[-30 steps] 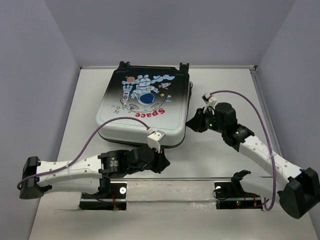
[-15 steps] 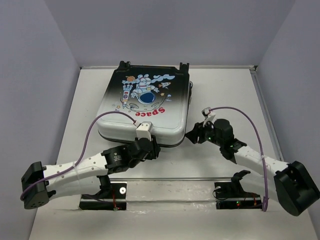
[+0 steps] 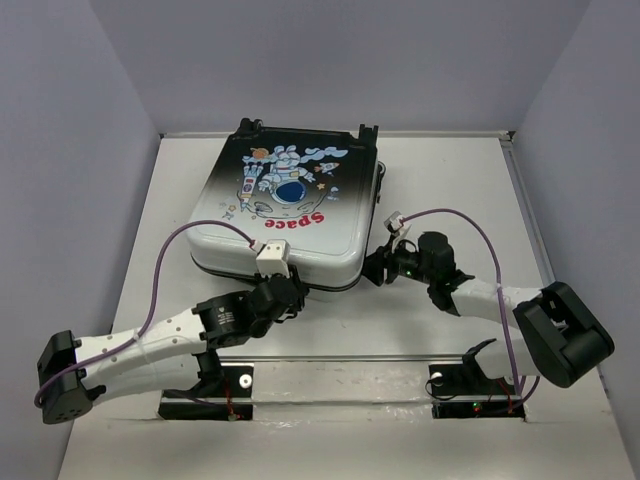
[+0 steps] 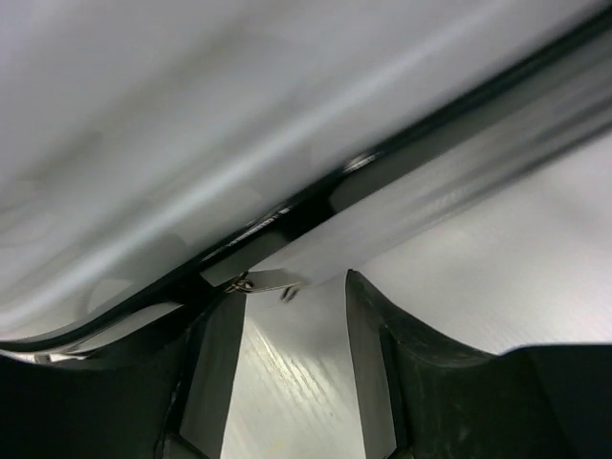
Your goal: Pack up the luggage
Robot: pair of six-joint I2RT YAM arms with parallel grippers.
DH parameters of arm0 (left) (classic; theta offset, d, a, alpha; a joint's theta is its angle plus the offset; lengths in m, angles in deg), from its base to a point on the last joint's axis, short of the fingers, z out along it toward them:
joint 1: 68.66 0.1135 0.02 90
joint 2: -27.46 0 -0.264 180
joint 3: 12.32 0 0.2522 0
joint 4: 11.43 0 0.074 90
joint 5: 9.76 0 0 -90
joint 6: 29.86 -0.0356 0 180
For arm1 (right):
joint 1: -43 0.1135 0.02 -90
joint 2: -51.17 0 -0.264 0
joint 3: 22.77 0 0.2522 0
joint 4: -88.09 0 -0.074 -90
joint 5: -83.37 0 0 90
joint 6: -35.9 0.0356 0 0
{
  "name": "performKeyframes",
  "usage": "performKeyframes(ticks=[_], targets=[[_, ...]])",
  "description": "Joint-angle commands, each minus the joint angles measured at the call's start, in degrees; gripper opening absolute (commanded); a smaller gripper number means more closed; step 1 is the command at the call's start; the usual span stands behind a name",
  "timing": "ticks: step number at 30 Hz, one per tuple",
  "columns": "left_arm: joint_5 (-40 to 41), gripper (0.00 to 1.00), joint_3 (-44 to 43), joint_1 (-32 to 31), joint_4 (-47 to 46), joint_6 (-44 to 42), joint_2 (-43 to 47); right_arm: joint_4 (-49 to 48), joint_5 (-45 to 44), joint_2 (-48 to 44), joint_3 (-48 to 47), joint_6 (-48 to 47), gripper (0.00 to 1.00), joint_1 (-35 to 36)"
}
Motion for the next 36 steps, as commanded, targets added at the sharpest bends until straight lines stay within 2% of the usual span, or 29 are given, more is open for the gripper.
performKeyframes(ticks=[1, 5, 9, 12, 15, 17, 19, 22, 24, 27, 28, 29, 33, 35, 36], targets=[[14.1, 0.45, -3.7, 2.5, -2.3, 0.8, 1.6, -10.1, 3.2, -1.6, -1.4, -1.5, 0.5, 0.6], [13.7, 0.46, -4.5, 4.0, -3.2, -0.4, 1.5, -10.5, 5.2, -2.6, -1.5, -1.1, 0.45, 0.6], [8.0, 0.48, -3.0, 3.9, -6.2, -0.3, 0.3, -11.9, 8.3, 1.8, -3.0, -0.3, 0.4, 0.6], [3.8, 0.5, -0.4, 3.9, -10.1, -0.9, 0.1, -15.0, 8.9, 3.2, -2.6, 0.9, 0.29, 0.6], [3.4, 0.51, -0.2, 3.8, -11.4, -0.9, -0.4, -16.7, 8.9, 4.0, -2.6, 1.8, 0.31, 0.6], [3.5, 0.51, -0.6, 3.9, -11.8, -1.0, -0.4, -16.2, 8.6, 4.8, -3.9, 1.6, 0.43, 0.6], [3.5, 0.51, -1.1, 3.9, -12.0, -1.2, 0.0, -15.7, 8.1, 5.3, -4.4, 0.9, 0.48, 0.6], [2.9, 0.51, -1.0, 3.8, -12.6, -1.2, 0.8, -15.8, 7.1, 6.1, -5.4, -0.3, 0.49, 0.6], [1.8, 0.52, -0.4, 3.8, -13.1, -1.0, 1.2, -16.3, 6.9, 7.0, -6.0, -1.1, 0.44, 0.6], [0.1, 0.52, 0.5, 3.9, -14.1, -1.1, 0.8, -19.5, 7.3, 8.3, -5.9, -0.1, 0.28, 0.6], [-0.2, 0.52, 0.5, 3.9, -15.6, -1.2, 0.5, -20.7, 7.2, 8.5, -5.5, 0.5, 0.15, 0.6], [-0.4, 0.52, 0.5, 3.8, -16.4, -1.1, -0.1, -21.4, 7.1, 8.5, -5.3, 1.0, 0.09, 0.6], [0.4, 0.54, -0.9, 3.8, -19.4, -2.7, -1.1, -19.5, 6.1, 7.0, -3.9, 3.9, 0.07, 0.6], [2.2, 0.55, -2.4, 3.9, -20.9, -3.9, -2.3, -16.7, 1.3, 3.6, -1.5, 5.5, 0.07, 1.7], [4.7, 0.56, -4.1, 3.8, -21.9, -5.8, -3.8, -11.9, -2.5, 0.3, 0.1, 6.9, 0.07, 3.8]])
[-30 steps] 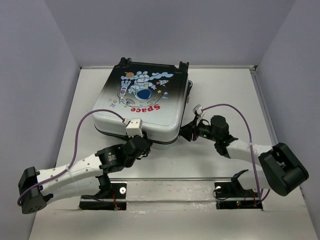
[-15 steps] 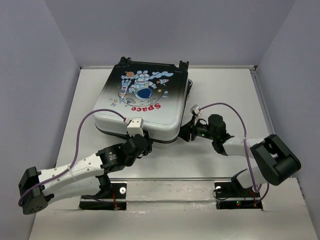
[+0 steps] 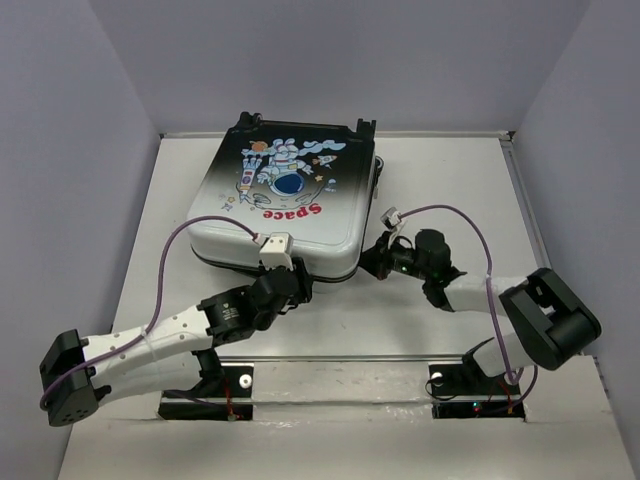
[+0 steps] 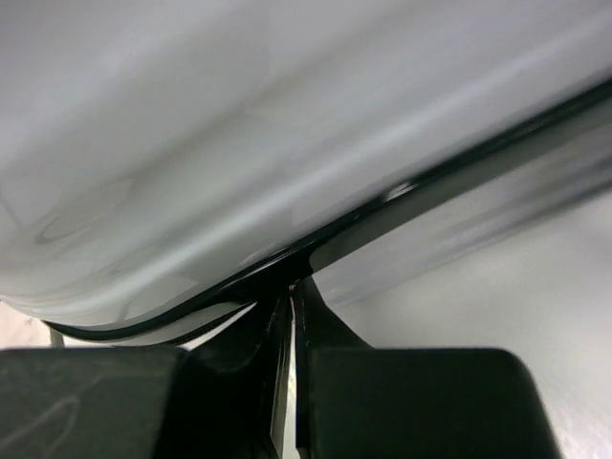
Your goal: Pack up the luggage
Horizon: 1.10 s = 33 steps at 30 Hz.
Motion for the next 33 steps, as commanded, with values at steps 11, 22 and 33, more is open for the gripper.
performKeyframes(ticks=[11, 22, 33], targets=[[9.5, 0.58, -17.3, 7.3, -22.6, -11.2, -16.7, 42.7, -35.7, -23.8, 3.3, 17.4, 0.07, 33.4], [-0.3, 0.58, -20.6, 7.7, -25.0, -9.6, -22.4, 33.7, -46.6, -5.1, -16.2, 21.5, 0.07, 47.8], [-5.8, 0.85, -24.3, 15.8, -9.2, -13.9, -9.2, 24.8, -60.0, -8.0, -8.7, 25.2, 0.07, 47.7]])
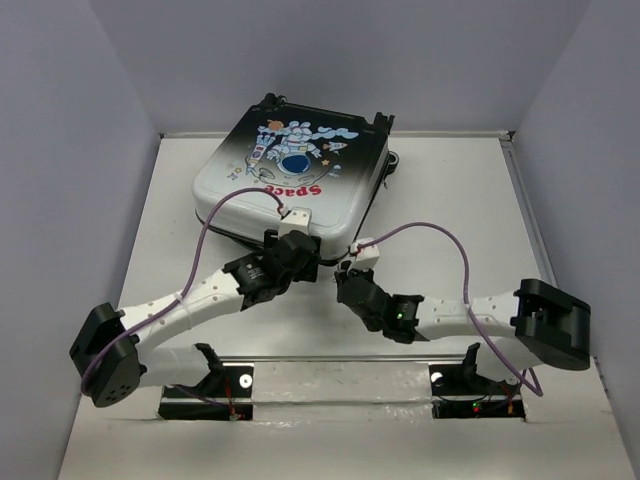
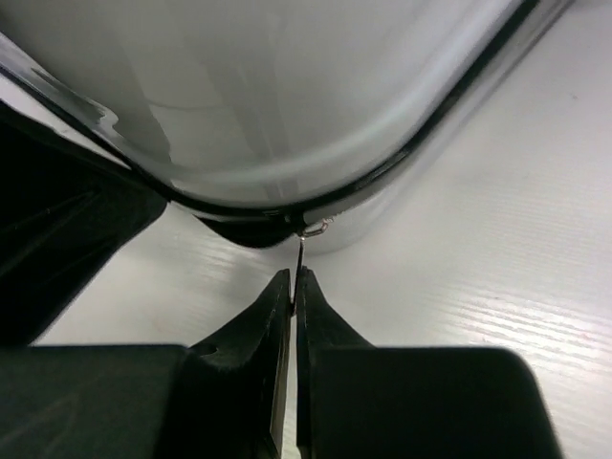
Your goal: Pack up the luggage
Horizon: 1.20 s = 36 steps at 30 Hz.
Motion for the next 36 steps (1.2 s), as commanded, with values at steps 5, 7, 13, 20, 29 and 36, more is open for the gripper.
performKeyframes(ticks=[5, 7, 13, 20, 29, 36], targets=[[-12.7, 0.89, -17.8, 23.5, -6.0, 0.5, 13.5, 8.5, 16.7, -22.8, 13.7, 9.9, 0.07, 6.5], [-18.2, 0.9, -20.8, 27.6, -3.9, 0.6, 14.6, 19.4, 14.8, -33.0, 16.1, 13.9, 0.07, 6.5], [-17.7, 0.93, -28.4, 34.6, 4.0, -3.3, 14.6, 38.0, 11.9, -51.0, 15.7, 16.7, 0.45, 6.0], [-30.6, 0.78, -29.7, 52.9, -0.1, 0.4, 2.7, 43.8, 7.5, -39.6, 0.5, 7.7, 0.08, -6.4], [-35.7, 0.76, -28.9, 65.7, -7.7, 7.8, -15.9, 20.5, 39.1, -17.2, -8.4, -6.5, 0.07, -47.0], [-40.3, 0.77, -33.7, 65.8, -7.0, 6.9, -32.1, 16.8, 44.8, 3.2, -19.6, -4.2, 0.07, -51.7]])
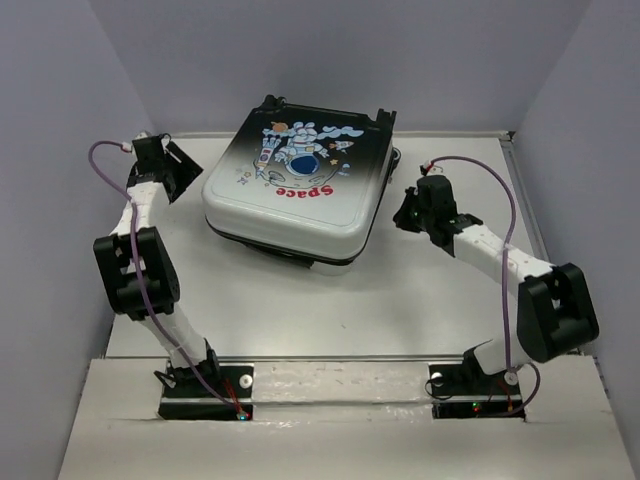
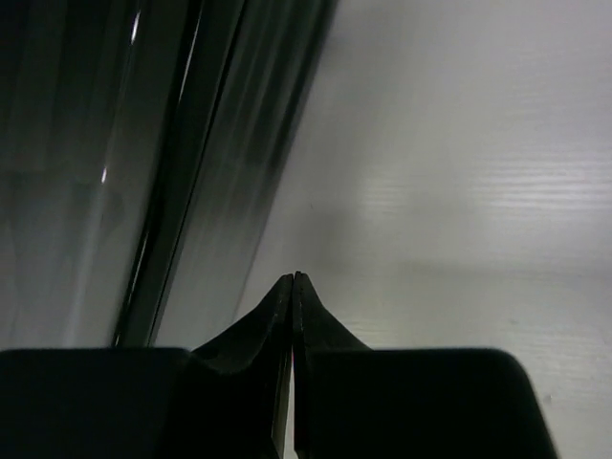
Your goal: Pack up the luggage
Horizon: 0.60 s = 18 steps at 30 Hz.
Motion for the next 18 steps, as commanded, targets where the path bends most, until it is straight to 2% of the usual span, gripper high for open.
performKeyframes(ticks=[1, 4, 5, 7, 8, 10, 11, 12, 13, 16, 18], targets=[[-7.1, 0.77, -3.7, -0.6, -2.4, 0.9, -5.7, -6.6, 9.0, 7.9, -8.0, 1.4, 0.08, -3.7], [-7.4, 0.76, -3.5, -2.4, -2.7, 0.9, -8.4, -6.6, 11.0, 14.9, -14.1, 2.9, 0.19, -4.2], [-6.9, 0.76, -2.4, -4.8, -2.7, 0.4, -8.5, -6.6, 11.7, 16.7, -15.8, 3.3, 0.28, -4.2], [-6.6, 0.76, 0.0, -7.1, -3.5, 0.8, -7.3, -6.6, 13.4, 19.8, -19.9, 3.5, 0.38, -4.2], [-6.8, 0.76, 4.7, -8.4, -4.8, 1.3, -6.0, -6.6, 14.4, 21.8, -20.6, 3.4, 0.44, -4.2], [-6.1, 0.76, 10.8, -11.8, -8.4, 4.2, -0.5, -8.1, 15.5, 22.0, -20.6, 3.2, 0.46, -4.7], [-5.7, 0.76, 18.1, -12.6, -12.9, 5.2, 4.4, -9.0, 15.3, 20.5, -18.6, 3.1, 0.5, -4.7], [-4.0, 0.76, 23.8, -16.0, -13.7, 7.2, 6.8, -9.9, 15.3, 19.5, -17.4, 2.8, 0.5, -4.7], [-4.0, 0.77, 23.9, -17.5, -14.9, 8.4, 9.2, -9.9, 15.4, 18.7, -16.4, 2.8, 0.5, -4.7], [-0.6, 0.77, 38.0, -23.8, -19.2, 13.3, 19.0, -9.9, 18.2, 14.3, -12.7, -0.1, 0.56, -7.3], [1.7, 0.77, 42.5, -27.9, -21.0, 15.7, 27.0, -9.6, 20.3, 11.9, -9.9, -1.7, 0.57, -8.3]])
